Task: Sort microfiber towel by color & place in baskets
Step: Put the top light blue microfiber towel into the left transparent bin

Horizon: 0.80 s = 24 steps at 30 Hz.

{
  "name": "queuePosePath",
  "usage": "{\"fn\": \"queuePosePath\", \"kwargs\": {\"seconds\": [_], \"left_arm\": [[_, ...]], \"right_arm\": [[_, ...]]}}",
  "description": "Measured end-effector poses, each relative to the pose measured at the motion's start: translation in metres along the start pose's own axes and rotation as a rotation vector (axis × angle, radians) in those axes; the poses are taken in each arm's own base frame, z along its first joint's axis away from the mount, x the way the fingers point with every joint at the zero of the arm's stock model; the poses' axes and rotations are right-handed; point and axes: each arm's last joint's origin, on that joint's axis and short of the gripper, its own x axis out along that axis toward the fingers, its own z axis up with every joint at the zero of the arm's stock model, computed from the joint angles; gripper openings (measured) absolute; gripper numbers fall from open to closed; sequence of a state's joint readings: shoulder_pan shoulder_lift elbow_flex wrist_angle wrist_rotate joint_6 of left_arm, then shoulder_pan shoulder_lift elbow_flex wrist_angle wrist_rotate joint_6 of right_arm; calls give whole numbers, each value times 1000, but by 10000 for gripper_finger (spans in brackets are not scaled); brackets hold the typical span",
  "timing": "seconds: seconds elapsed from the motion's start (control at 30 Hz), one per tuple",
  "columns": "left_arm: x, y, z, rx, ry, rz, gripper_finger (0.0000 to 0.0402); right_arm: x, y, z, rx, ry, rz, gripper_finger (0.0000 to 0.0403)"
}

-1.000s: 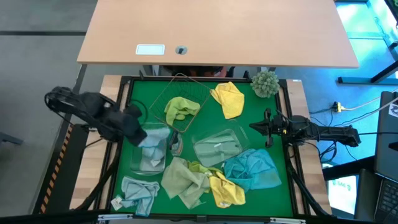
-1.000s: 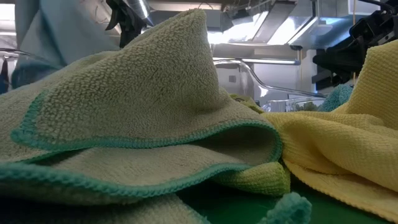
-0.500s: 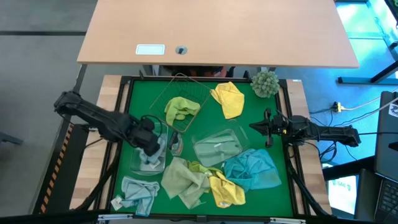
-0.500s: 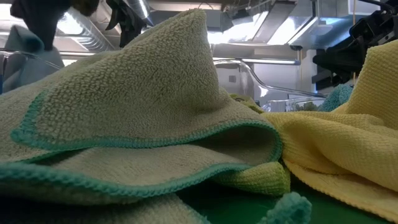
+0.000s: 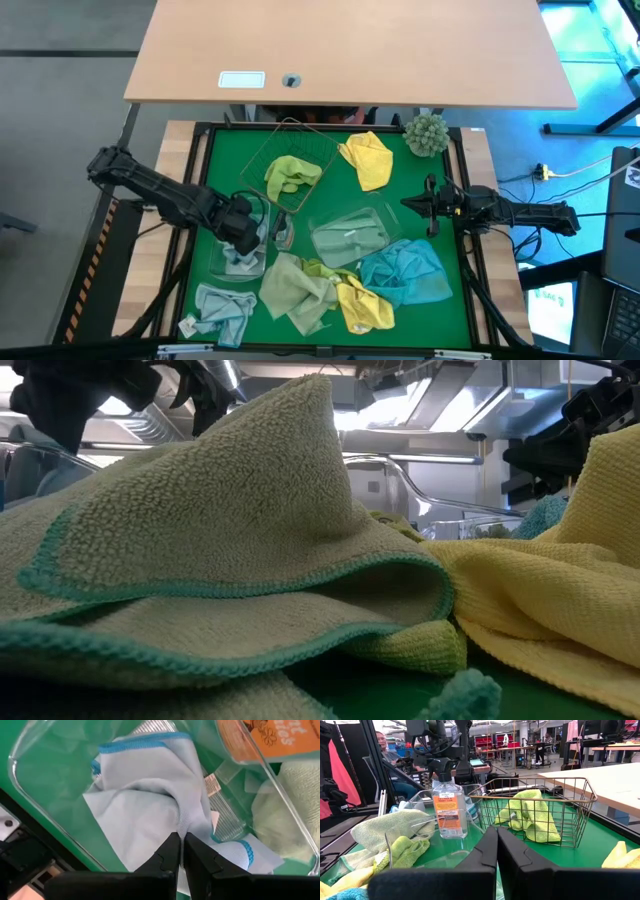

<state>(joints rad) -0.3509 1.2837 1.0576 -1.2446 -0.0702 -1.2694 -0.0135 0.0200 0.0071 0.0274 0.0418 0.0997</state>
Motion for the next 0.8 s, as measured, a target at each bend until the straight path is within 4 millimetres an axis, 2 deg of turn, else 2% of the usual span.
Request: {"fn": "queuePosePath", "kwargs": {"seconds": [0.23, 0.57, 0.7, 0.8], "left_arm": [[0, 0, -2, 0, 53, -16, 24], [0, 0, -2, -1, 63, -19, 128], [0, 0, -2, 5, 86, -26, 151], [-1, 0, 0, 34, 173, -59, 155]], "right_arm": [[0, 0, 0, 0, -1, 0, 3], [0, 0, 0, 0, 0, 0, 3], [0, 0, 0, 0, 0, 0, 3], [0, 0, 0, 0, 0, 0, 3]]}}
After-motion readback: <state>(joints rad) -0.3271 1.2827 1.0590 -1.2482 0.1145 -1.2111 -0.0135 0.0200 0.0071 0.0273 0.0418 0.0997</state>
